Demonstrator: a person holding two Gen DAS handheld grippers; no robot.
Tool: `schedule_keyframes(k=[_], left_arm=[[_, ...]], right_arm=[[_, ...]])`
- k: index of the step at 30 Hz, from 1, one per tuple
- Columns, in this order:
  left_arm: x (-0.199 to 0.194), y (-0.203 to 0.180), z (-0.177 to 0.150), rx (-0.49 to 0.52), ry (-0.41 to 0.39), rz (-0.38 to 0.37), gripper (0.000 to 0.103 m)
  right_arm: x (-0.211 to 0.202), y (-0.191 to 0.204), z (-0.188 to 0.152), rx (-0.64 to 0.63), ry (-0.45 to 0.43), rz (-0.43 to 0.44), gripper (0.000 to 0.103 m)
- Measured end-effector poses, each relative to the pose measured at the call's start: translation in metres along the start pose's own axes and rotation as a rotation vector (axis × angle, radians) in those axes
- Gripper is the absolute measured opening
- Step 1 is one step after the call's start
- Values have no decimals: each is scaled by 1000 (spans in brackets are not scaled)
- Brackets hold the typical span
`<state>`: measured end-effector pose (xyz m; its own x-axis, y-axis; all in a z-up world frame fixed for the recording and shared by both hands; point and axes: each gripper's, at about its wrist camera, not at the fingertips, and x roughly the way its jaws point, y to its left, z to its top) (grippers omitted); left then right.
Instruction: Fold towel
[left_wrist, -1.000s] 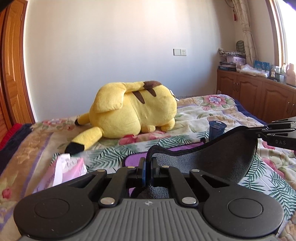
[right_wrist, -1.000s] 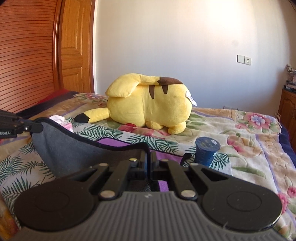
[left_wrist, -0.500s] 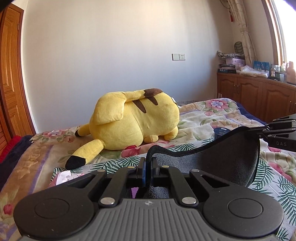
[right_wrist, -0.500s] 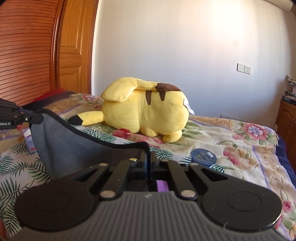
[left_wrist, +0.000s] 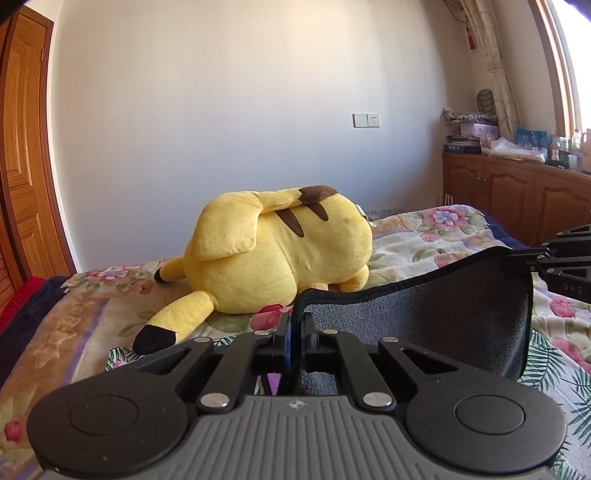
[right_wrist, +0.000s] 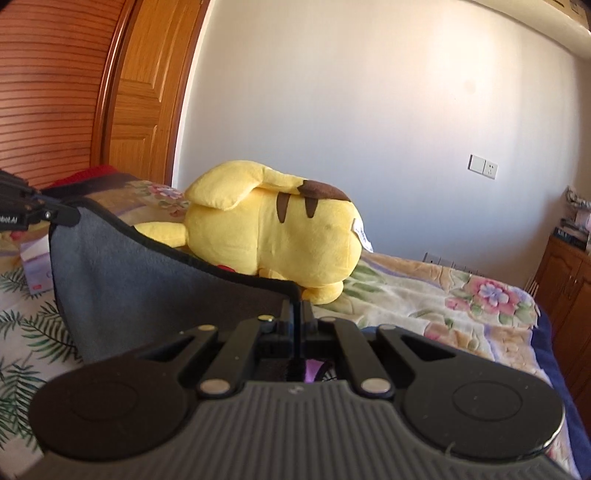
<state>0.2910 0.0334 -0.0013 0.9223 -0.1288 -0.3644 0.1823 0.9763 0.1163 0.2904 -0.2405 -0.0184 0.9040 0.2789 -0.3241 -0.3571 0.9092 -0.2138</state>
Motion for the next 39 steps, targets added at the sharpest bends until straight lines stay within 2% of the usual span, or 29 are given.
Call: schedule_keyframes(k=[8, 21, 28, 34, 39], left_arm=[[16, -1, 5, 8, -32, 41, 0], [51, 9, -2, 15, 1, 90, 0], [77, 13, -8, 1, 14, 86, 0], [109, 13, -19, -9, 64, 76, 0], [135, 20, -32, -65, 146, 51, 0]], right_arm=[[15, -3, 1, -28, -16, -21, 3], [42, -9, -7, -40, -26, -61, 3], [64, -8, -15, -53, -10, -71, 3], [88, -5, -28, -60, 30, -69, 3], [110, -8, -44, -13, 102, -35, 3]])
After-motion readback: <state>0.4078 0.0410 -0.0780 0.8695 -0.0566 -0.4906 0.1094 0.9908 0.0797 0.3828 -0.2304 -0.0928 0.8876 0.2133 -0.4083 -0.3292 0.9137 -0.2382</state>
